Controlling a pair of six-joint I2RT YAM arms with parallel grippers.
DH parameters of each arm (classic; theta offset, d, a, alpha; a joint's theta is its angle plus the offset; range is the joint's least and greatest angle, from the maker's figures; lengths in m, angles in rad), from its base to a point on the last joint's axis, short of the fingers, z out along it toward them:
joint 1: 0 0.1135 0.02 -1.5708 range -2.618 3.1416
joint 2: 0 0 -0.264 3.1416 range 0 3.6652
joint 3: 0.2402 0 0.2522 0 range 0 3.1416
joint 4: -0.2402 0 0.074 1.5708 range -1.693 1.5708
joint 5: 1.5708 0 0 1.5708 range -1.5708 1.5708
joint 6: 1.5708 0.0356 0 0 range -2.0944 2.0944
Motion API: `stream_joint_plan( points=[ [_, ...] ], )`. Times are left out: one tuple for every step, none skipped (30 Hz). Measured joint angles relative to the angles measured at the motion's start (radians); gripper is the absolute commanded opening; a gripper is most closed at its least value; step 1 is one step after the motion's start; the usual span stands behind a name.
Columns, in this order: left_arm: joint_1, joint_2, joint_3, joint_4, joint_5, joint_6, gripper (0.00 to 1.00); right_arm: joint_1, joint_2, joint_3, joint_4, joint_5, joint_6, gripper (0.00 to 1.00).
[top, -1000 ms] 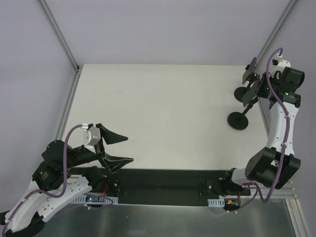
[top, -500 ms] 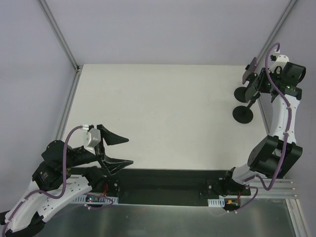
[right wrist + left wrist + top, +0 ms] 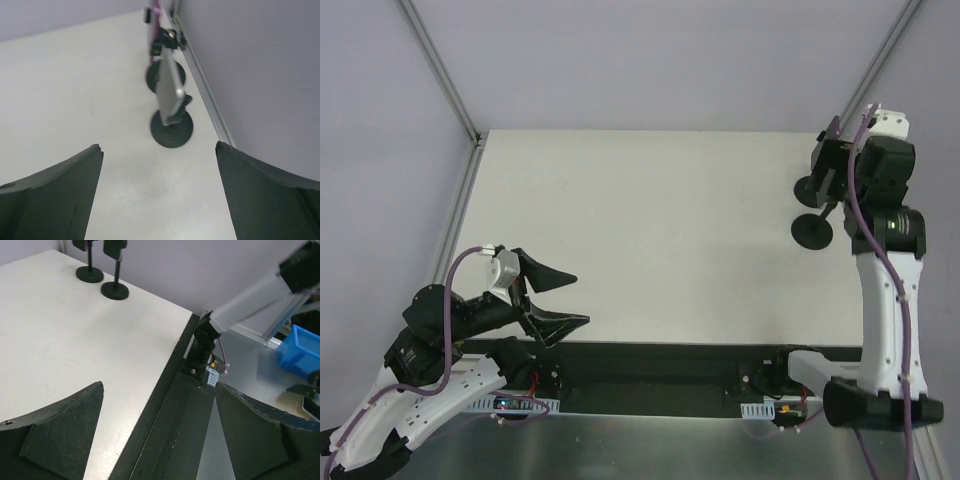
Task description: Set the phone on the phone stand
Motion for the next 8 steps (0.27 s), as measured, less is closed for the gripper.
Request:
stream_joint_plan(
  points=[
    [0.0, 0.0, 0.002, 0.0, -0.025, -0.014, 0.92, 0.064, -0.06, -0.003, -0.021, 0.042, 0.013, 0.96],
    [0.0, 0.001, 0.006, -0.004, -0.054, -0.032, 0.91, 0.14, -0.125, -0.013, -0.031, 0.066, 0.024, 0.96],
    [0.0, 0.002, 0.012, -0.009, -0.08, -0.05, 0.91, 0.198, -0.183, -0.021, -0.038, 0.074, 0.031, 0.96],
    [0.0, 0.003, 0.019, -0.016, -0.108, -0.064, 0.92, 0.269, -0.27, -0.048, -0.035, 0.05, 0.043, 0.96],
    [0.0, 0.005, 0.029, -0.024, -0.13, -0.08, 0.91, 0.303, -0.324, -0.066, -0.037, 0.029, 0.055, 0.96],
    [0.0, 0.006, 0.037, -0.029, -0.147, -0.089, 0.93, 0.33, -0.403, -0.09, -0.034, 0.0, 0.076, 0.96],
    [0.0, 0.008, 0.049, -0.036, -0.169, -0.101, 0.94, 0.342, -0.47, -0.111, -0.036, -0.031, 0.102, 0.96],
    [0.0, 0.011, 0.065, -0.045, -0.188, -0.109, 0.95, 0.346, -0.53, -0.118, -0.044, -0.067, 0.126, 0.96]
  ],
)
